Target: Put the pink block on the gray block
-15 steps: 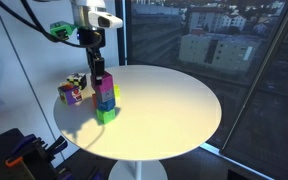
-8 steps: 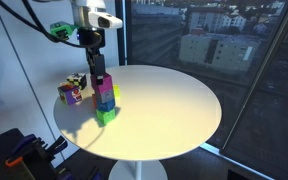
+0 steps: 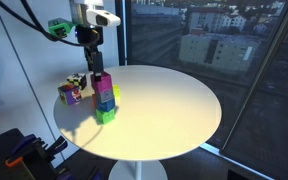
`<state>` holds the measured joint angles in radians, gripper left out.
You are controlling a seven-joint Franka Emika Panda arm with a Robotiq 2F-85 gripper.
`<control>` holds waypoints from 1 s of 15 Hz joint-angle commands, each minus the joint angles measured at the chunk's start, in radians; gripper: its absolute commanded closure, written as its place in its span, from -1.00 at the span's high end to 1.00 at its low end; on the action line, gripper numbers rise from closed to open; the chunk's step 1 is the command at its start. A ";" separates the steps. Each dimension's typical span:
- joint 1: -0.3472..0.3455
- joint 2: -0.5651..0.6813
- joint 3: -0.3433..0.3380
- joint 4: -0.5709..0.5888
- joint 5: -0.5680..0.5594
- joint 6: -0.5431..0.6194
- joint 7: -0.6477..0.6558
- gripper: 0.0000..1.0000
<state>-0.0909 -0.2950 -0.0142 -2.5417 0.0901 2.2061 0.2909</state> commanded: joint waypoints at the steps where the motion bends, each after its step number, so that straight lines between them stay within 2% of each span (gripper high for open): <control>1: 0.019 -0.036 -0.014 0.008 0.056 -0.022 -0.044 1.00; 10: 0.015 -0.101 0.004 0.002 0.030 -0.064 -0.015 1.00; 15: 0.013 -0.156 0.016 0.004 0.018 -0.162 -0.007 1.00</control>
<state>-0.0747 -0.4026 -0.0071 -2.5418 0.1262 2.1144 0.2691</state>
